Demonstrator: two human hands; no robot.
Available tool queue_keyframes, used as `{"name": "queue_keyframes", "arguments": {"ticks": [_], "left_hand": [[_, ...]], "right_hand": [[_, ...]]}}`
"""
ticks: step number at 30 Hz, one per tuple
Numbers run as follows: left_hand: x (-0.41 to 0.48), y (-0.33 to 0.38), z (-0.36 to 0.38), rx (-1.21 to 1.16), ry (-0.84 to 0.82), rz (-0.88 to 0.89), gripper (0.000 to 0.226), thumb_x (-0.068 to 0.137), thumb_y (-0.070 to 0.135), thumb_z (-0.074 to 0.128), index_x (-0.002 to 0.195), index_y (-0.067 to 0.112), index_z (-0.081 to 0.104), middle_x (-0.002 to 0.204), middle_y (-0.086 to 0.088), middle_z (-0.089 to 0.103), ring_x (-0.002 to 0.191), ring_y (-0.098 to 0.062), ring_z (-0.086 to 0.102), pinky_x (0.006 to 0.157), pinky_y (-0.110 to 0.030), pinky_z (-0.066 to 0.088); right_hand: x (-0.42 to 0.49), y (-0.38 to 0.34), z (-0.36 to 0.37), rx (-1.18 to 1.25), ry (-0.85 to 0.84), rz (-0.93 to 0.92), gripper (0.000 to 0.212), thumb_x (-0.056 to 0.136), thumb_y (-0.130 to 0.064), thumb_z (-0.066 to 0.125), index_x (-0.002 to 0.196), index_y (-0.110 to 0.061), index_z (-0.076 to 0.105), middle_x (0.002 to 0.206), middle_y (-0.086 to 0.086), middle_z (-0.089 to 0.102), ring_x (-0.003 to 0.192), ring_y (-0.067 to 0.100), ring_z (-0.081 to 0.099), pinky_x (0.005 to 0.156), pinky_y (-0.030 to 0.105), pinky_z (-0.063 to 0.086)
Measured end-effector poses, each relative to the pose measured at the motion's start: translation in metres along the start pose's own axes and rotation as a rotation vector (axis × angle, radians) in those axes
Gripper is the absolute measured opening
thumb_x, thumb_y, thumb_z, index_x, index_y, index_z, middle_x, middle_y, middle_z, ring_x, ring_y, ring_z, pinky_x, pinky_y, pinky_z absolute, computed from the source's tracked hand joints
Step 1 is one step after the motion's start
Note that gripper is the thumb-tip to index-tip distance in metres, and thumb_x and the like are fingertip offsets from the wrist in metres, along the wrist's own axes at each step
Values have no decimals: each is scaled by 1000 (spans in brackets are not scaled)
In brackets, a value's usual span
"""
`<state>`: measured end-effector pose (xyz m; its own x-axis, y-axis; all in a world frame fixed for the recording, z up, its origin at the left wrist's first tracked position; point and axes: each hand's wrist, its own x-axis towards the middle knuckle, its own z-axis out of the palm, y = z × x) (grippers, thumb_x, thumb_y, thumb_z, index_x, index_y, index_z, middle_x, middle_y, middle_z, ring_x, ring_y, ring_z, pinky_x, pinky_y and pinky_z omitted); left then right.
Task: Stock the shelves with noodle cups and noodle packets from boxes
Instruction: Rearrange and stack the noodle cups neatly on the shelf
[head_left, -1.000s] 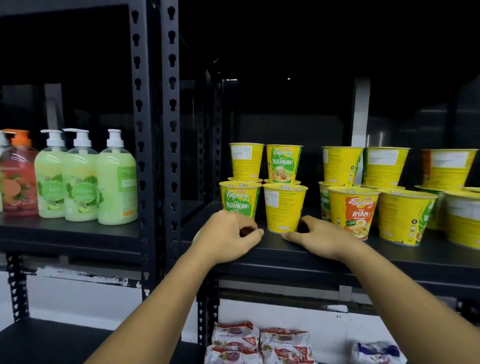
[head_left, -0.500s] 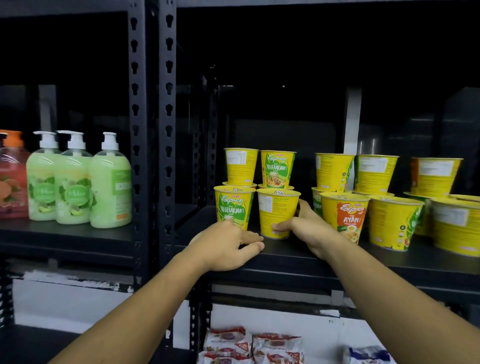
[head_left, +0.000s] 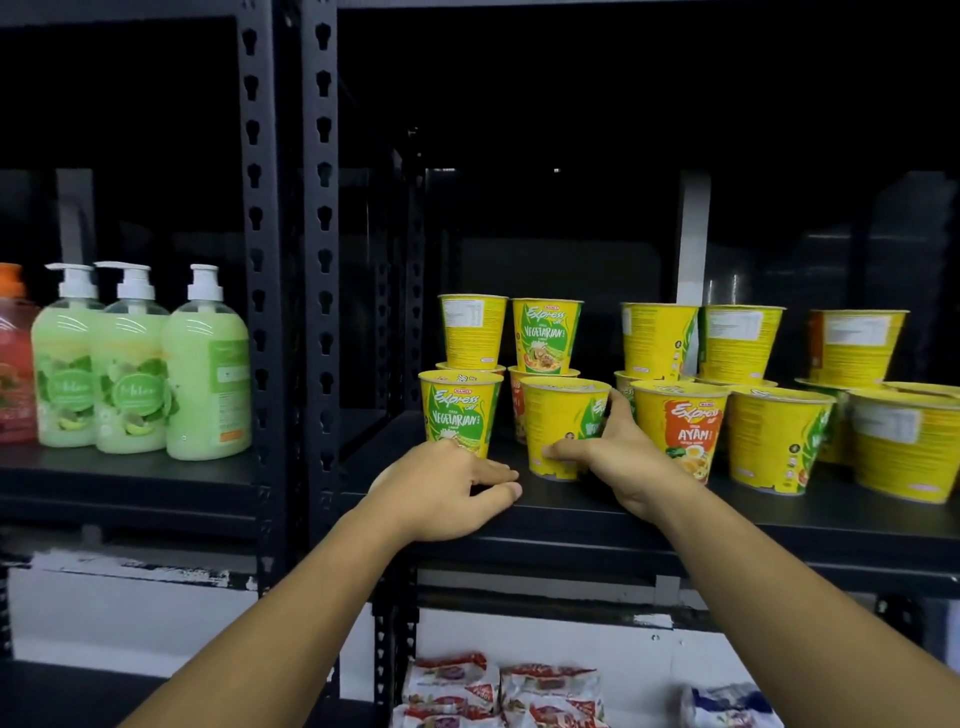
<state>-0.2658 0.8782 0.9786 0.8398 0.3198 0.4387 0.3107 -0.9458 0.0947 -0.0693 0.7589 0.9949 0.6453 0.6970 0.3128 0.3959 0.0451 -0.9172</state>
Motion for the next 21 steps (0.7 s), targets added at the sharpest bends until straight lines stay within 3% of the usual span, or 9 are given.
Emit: {"name": "queue_keyframes", "arguments": {"ticks": [2,3,7,9,11,13,17,21], "left_hand": [[0,0,0,1,8,0,56,94,69,37,133,42,67,135,28,62,130,3,54,107,-33,49],[0,1,-1,5,8,0,54,95,68,39,133,42,67,135,28,62,130,3,54,107,-33,49],[-1,2,-2,14,4,-2,49,98,64,43,134,41,66,136,26,62,130,0,55,106,-33,49],[-1,2,-2,18,13,-3,48,98,64,44,133,41,67,136,26,63,129,0,56,106,-33,49],[-2,2,-2,12,27,-8,48,97,65,44,132,42,68,134,26,64,128,-1,56,107,-34,49],[-2,1,-2,8,31,-12,48,96,66,44,131,43,68,134,26,64,127,0,57,106,-34,49],[-1,0,-2,9,39,-14,51,95,69,43,131,43,68,133,26,64,126,1,57,105,-33,50],[-1,0,-1,3,41,-26,59,89,74,37,129,43,69,131,26,66,125,0,58,103,-35,51]], "right_hand": [[-2,-2,3,-106,28,-10,142,44,-44,100,155,-34,14,140,-2,43,124,21,49,105,47,49],[-2,-3,3,-117,18,2,140,46,-43,97,156,-34,11,140,-2,42,125,22,49,104,47,49],[0,-1,-1,24,-38,14,102,72,-2,82,153,-27,25,122,5,62,108,21,61,84,36,53],[0,0,0,1,-31,-4,112,66,-6,91,152,-28,23,123,3,62,110,21,62,93,40,53],[1,1,3,-44,-16,-23,131,48,-24,99,152,-35,20,127,2,59,113,21,62,99,44,53],[4,2,3,-34,-14,-12,140,35,-31,95,152,-40,18,129,3,58,113,22,62,100,48,53],[-1,0,0,8,-31,-22,121,64,-2,90,157,-31,17,123,2,64,111,21,64,104,49,51],[-1,2,0,-12,-19,-35,127,68,-2,91,161,-35,11,127,-4,58,116,22,62,107,50,49]]}}
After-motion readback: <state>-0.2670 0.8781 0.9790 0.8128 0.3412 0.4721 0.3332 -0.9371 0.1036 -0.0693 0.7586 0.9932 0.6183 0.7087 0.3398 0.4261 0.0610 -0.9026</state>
